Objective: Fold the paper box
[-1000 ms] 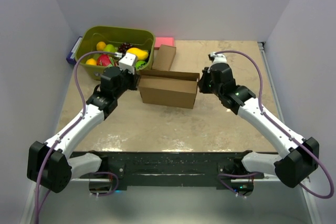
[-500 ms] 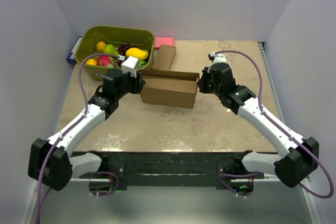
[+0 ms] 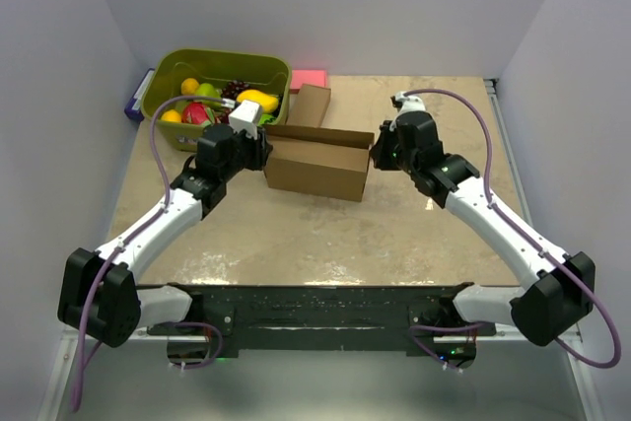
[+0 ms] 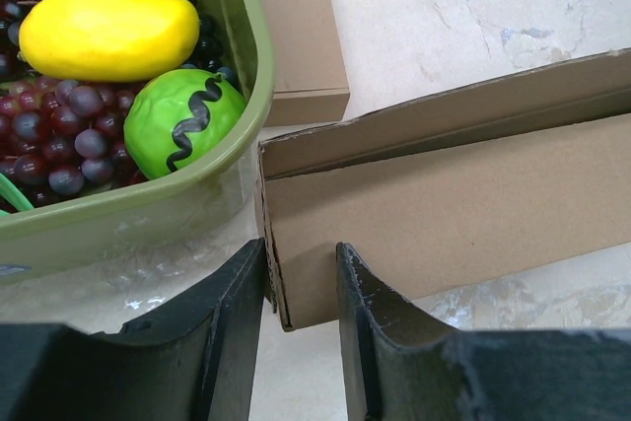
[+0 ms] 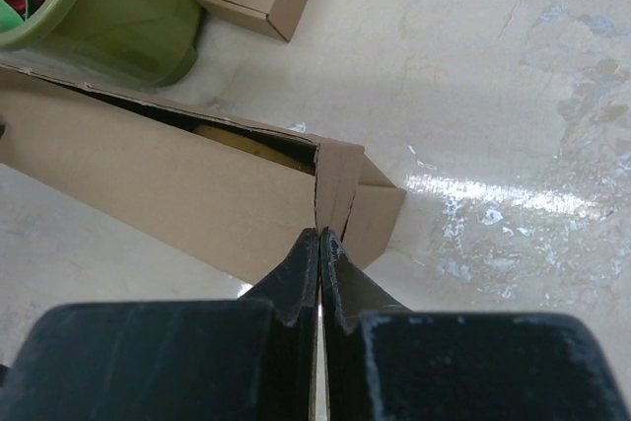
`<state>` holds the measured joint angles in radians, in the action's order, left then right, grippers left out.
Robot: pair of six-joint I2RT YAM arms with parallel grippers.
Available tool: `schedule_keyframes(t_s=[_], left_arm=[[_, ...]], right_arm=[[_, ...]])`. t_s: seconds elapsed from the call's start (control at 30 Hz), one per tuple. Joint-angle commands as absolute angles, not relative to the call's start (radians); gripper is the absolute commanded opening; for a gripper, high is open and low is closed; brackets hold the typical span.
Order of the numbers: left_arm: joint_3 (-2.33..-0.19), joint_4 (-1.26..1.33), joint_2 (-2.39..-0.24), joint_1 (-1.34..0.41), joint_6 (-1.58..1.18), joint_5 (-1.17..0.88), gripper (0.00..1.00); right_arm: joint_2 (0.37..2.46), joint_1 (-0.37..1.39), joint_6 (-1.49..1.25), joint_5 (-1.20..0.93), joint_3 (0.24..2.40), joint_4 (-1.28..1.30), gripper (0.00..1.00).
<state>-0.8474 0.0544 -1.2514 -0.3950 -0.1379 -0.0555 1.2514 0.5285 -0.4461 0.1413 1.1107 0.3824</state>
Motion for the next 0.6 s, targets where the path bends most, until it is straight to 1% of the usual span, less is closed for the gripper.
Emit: schedule_keyframes(t_s=[0.0,0.57], left_arm=[[-0.851,-0.041,-1.285,-0.396,-0.121,-0.025,0.36],[-0.844,-0.055,-1.284,-0.402,-0.110,-0.002,0.29]], right_arm=[[1.247,0.511,-0.471,0.064,1.178,0.311,0.00],[1.258,0.503,-0.505,0.031,1.216,0.293,0.00]])
